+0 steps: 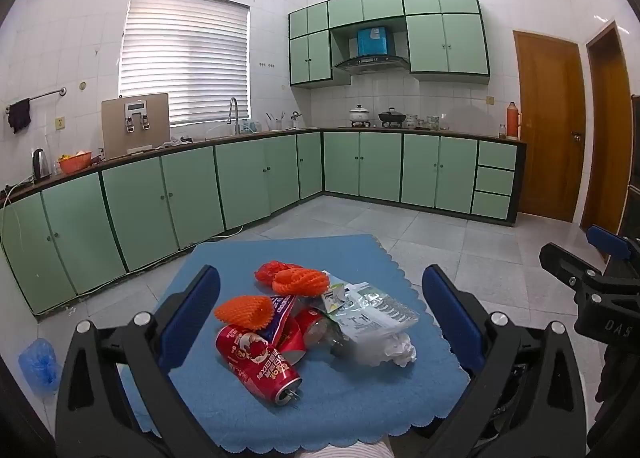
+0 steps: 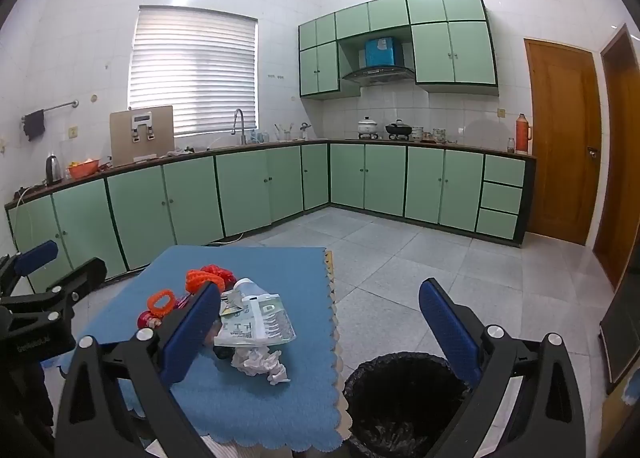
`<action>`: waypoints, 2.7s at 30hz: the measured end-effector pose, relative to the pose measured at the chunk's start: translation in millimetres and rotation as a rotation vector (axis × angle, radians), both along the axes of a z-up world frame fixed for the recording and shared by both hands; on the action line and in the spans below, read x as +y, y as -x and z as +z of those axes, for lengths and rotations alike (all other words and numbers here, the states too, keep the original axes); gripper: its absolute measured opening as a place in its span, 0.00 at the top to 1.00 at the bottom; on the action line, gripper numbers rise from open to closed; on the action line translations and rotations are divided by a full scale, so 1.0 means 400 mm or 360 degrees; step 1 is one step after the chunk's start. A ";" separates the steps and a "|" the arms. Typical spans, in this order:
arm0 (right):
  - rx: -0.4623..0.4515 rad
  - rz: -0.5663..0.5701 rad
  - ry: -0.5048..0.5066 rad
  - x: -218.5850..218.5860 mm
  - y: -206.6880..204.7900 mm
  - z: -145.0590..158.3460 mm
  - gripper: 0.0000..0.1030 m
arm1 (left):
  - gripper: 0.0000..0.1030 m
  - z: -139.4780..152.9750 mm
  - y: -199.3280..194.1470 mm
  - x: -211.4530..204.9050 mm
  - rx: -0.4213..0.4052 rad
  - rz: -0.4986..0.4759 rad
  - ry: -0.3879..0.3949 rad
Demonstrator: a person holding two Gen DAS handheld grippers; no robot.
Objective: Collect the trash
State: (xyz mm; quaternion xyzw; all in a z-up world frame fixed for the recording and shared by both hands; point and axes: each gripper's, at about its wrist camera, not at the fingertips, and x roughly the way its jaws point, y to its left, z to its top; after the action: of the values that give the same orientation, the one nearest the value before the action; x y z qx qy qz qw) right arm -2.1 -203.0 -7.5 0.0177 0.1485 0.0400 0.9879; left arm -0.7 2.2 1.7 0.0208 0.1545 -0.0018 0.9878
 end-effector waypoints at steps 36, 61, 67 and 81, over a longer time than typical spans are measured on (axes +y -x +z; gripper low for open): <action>0.0001 0.0002 -0.0016 -0.004 -0.006 -0.001 0.06 | 0.05 -0.006 -0.008 0.000 0.0002 0.0005 -0.0010; 0.0001 0.0001 -0.0020 -0.007 -0.006 -0.003 0.06 | 0.05 -0.010 -0.008 0.000 0.0001 0.0004 -0.0010; 0.0000 0.0002 -0.0022 -0.008 -0.006 -0.003 0.06 | 0.05 -0.009 -0.007 0.003 0.0006 0.0004 -0.0009; -0.0001 0.0040 -0.0043 0.013 -0.043 -0.028 0.06 | 0.05 -0.033 -0.044 0.025 0.0041 0.0035 -0.0020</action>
State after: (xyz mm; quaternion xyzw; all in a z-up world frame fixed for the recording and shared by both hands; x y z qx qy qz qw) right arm 14.9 -197.8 -18.7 0.0292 0.1479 0.0546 0.9871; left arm 16.9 12.3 -11.5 0.0252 0.1674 0.0098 0.9855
